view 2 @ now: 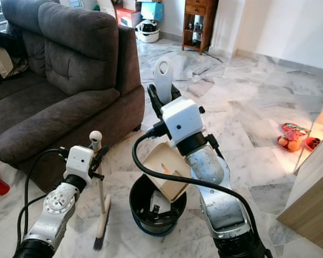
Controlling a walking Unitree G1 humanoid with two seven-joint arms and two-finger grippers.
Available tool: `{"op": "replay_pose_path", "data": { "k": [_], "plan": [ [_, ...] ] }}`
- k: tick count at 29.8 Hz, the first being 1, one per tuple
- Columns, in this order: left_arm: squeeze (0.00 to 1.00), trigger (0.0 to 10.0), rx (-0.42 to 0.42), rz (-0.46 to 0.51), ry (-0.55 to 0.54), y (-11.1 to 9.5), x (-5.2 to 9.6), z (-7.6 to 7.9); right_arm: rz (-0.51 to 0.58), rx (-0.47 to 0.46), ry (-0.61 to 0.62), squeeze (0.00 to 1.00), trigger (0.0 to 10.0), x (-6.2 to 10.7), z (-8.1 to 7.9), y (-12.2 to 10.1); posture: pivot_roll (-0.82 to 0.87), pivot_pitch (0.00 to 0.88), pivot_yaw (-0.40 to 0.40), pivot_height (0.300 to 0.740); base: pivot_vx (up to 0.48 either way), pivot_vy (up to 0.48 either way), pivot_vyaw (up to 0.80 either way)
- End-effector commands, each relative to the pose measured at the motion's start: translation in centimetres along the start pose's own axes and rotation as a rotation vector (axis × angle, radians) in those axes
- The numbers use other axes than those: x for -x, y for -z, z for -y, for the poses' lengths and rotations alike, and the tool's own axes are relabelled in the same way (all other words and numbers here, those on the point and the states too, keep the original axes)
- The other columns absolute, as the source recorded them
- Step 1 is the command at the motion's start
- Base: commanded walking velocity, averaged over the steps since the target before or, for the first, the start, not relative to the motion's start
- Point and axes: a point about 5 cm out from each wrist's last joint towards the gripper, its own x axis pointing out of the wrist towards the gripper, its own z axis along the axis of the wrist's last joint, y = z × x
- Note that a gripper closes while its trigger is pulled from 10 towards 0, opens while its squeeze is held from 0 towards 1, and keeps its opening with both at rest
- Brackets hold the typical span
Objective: Sweep floor
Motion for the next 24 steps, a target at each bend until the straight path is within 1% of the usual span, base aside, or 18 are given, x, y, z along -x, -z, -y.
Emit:
{"op": "replay_pose_path", "data": {
  "k": [1,4,10,17,18,21,22,24],
  "plan": [
    [0.0,10.0,-0.02,0.037,-0.002,-0.7,-0.3,-0.3,0.082,0.029,-0.006,0.0,10.0,-0.5,0.0,-1.4,0.09,0.0,0.033,0.74,0.0,0.0,0.0],
    [0.0,10.0,-0.021,0.038,-0.003,-0.8,-0.4,-0.3,0.106,0.057,-0.023,0.0,10.0,-0.6,-0.2,-1.7,0.09,0.0,0.032,0.74,0.0,0.0,0.0],
    [0.0,10.0,-0.02,0.039,-0.005,-0.8,-0.5,-0.4,0.132,0.074,-0.051,0.0,10.0,-0.6,-0.7,-2.0,0.09,0.0,0.032,0.74,0.0,0.0,0.0],
    [0.0,10.0,-0.02,0.038,-0.005,-0.8,-0.5,-0.4,0.117,0.077,-0.045,0.0,10.0,-0.6,-0.8,-1.7,0.1,0.0,0.032,0.74,0.0,0.0,0.0],
    [0.0,10.0,-0.021,0.037,-0.005,-0.8,-0.5,-0.4,0.109,0.081,-0.005,0.0,10.0,-0.7,-0.3,-1.5,0.09,0.0,0.033,0.74,0.0,0.0,0.0],
    [0.0,10.0,-0.022,0.037,-0.006,-0.8,-0.5,-0.4,0.1,0.093,0.027,0.0,10.0,-0.8,0.2,-1.2,0.1,0.0,0.032,0.74,0.0,0.0,0.0],
    [0.0,10.0,-0.022,0.037,-0.007,-0.8,-0.5,-0.5,0.102,0.115,0.072,0.0,10.0,-0.8,0.7,-1.2,0.1,0.0,0.032,0.74,0.0,0.0,0.0],
    [0.0,10.0,-0.022,0.038,-0.008,-0.8,-0.5,-0.5,0.104,0.126,0.09,0.0,10.0,-0.8,1.0,-1.2,0.1,0.0,0.032,0.74,0.0,0.0,0.0]
  ]
}}
